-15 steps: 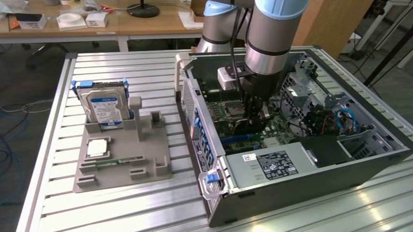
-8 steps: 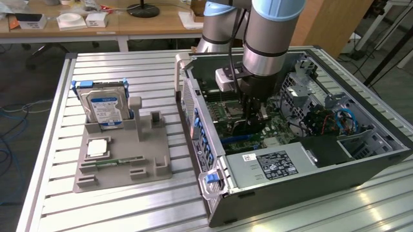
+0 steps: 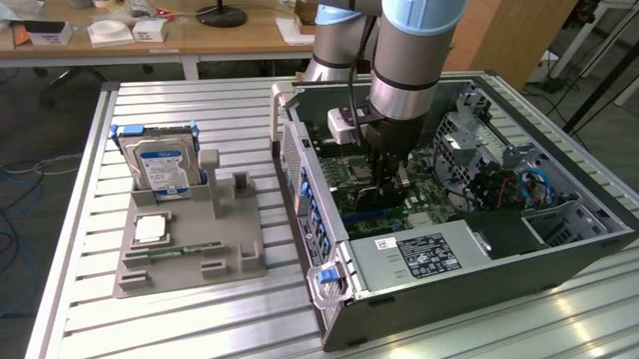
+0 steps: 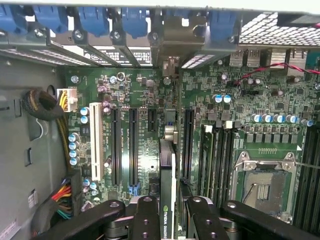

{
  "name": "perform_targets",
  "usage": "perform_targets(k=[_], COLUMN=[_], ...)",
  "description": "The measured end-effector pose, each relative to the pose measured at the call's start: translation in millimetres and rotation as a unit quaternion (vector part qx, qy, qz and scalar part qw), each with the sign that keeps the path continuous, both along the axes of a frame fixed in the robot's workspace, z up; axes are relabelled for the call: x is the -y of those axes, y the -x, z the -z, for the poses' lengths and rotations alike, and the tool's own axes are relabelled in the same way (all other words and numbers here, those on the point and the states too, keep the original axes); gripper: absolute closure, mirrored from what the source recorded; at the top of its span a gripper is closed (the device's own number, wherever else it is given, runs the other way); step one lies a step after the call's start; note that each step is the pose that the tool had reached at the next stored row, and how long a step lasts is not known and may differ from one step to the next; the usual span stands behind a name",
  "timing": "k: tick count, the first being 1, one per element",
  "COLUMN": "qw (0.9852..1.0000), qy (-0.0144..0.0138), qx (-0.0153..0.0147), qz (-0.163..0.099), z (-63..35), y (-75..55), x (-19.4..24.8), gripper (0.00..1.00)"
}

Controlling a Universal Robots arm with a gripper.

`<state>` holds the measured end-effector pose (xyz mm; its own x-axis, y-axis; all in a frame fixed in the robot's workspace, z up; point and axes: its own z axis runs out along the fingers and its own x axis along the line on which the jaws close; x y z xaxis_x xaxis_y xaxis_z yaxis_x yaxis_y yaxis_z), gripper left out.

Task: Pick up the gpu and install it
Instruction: 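Insert the gpu into the slot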

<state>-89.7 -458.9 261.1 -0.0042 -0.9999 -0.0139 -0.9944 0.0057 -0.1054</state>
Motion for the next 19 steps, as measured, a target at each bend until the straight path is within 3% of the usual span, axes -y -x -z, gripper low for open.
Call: perform_targets(k=[8, 19], qw=[1.0, 1.0], qy=[-0.0001, 0.0], qx=[0.0006, 0.0005], qz=[0.0, 0.0], z=[4.7, 1.2], y=[0.1, -0.2], x=[0.1, -0.6], gripper=[0.74, 0.74])
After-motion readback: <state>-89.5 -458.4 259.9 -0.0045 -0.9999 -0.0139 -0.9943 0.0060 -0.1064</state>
